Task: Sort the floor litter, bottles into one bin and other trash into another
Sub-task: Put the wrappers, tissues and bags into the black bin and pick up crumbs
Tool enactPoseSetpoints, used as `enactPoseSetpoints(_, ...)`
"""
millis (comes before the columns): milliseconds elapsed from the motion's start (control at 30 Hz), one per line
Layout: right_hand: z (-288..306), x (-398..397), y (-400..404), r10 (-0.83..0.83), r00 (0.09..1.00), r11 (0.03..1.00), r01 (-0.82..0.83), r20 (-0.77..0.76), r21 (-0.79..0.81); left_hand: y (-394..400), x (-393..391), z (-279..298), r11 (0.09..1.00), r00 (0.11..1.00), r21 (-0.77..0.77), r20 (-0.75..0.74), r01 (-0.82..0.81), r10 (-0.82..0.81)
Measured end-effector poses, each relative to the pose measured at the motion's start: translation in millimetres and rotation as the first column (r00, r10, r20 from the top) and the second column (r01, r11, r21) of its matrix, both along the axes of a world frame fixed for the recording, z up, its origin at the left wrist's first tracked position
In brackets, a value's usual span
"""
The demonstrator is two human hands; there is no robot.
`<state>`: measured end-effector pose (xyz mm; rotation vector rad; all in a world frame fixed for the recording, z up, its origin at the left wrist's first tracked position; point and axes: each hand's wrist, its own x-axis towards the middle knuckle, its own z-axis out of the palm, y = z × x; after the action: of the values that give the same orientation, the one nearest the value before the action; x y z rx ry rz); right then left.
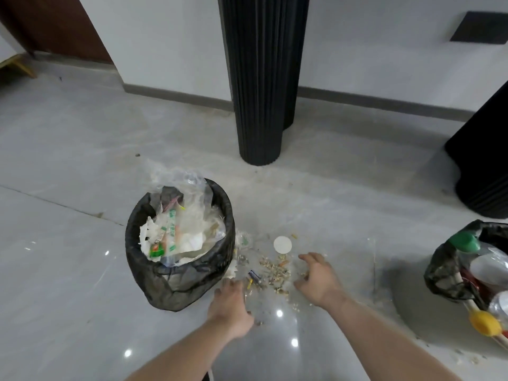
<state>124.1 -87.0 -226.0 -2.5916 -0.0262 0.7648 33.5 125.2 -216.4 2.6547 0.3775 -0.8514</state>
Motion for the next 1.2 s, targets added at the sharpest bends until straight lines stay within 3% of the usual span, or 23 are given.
enactPoseSetpoints(133,-25.1,24.0,24.6,0.089,0.996,0.996,-0.089,0.007,0.003,4.8,5.9,-32.4,0.987,0.986,-0.007,0.05,-0.161,0.161)
enactPoseSetpoints(533,-79.1,56.2,47.6,0.383,0.923,0.917,-0.377,0.024,-0.131,-12.3,37.0,-78.7,0.945,0.935,-0.031,0.144,-0.325,0.326)
enactPoseSetpoints(667,-80.3,39.6,32.5,0.421,0.904,0.903,-0.411,0.07,-0.121,-13.4,33.1,-80.6,0.958,0.946,-0.084,0.152,-0.276,0.286)
enactPoseSetpoints(900,-76.5,10.2,10.0,0.365,0.923,0.931,-0.364,0.117,-0.03,-16.2,34.4,-65.8,0.973,0.933,-0.218,0.328,-0.077,0.148)
enactPoseSetpoints(1000,-77.6,8.1,5.9,0.331,0.934,0.943,-0.333,0.131,-0.014,-13.8,58.0,-62.6,0.989,0.934,-0.145,0.353,-0.003,0.054)
enactPoseSetpoints(1200,-83.3,8.5,9.6,0.262,0.96,0.964,-0.265,0.104,0.024,-16.8,113.0,-57.7,0.986,0.983,0.109,0.124,0.126,-0.139)
